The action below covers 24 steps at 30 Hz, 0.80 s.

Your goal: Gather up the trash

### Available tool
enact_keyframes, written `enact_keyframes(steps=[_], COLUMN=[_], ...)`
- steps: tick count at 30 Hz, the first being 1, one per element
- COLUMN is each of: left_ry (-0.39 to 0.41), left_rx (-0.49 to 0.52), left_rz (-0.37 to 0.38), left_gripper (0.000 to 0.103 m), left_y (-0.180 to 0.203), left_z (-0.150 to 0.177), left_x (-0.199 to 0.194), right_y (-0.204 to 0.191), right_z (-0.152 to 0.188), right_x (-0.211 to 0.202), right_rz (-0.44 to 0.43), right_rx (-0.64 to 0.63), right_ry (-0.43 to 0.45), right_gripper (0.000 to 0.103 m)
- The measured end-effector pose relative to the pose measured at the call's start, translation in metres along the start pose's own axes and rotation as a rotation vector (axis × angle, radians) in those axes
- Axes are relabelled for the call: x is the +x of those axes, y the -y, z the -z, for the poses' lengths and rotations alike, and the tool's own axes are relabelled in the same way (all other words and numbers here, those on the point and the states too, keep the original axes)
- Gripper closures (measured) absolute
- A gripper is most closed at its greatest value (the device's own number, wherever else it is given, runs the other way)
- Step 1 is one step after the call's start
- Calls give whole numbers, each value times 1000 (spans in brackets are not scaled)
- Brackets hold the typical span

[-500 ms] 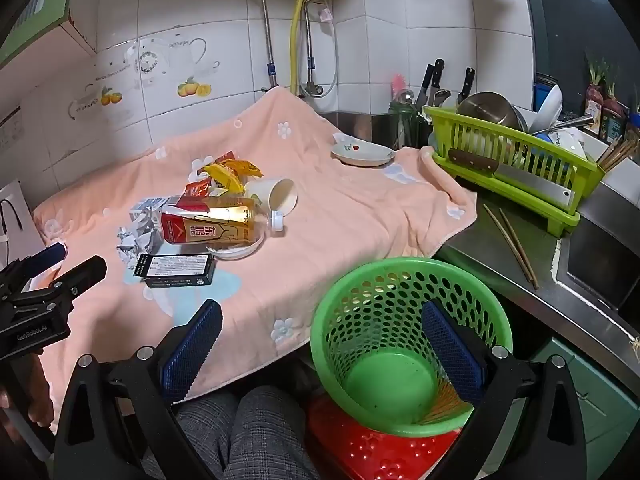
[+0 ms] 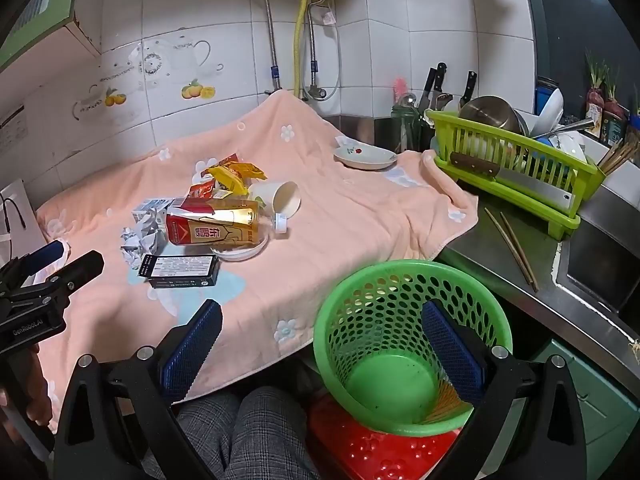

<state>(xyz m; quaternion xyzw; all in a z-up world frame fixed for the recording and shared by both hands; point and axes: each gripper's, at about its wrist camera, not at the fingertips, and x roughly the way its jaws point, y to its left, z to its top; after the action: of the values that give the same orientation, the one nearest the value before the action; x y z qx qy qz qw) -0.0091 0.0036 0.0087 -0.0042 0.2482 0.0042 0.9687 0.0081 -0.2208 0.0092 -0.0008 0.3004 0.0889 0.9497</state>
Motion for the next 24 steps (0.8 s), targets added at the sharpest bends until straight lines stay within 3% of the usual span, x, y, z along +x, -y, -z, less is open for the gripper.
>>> enact_keyframes(steps=[24], left_ry=[-11], left_rx=[-1], left_rz=[4], left_gripper=[5], left_y=[1], left_z=[2], left_x=[4], right_y=[-7], right_z=[3], right_x=[4], right_rz=[-7], right_rx=[-4], right_ry=[-10], right_gripper=[6])
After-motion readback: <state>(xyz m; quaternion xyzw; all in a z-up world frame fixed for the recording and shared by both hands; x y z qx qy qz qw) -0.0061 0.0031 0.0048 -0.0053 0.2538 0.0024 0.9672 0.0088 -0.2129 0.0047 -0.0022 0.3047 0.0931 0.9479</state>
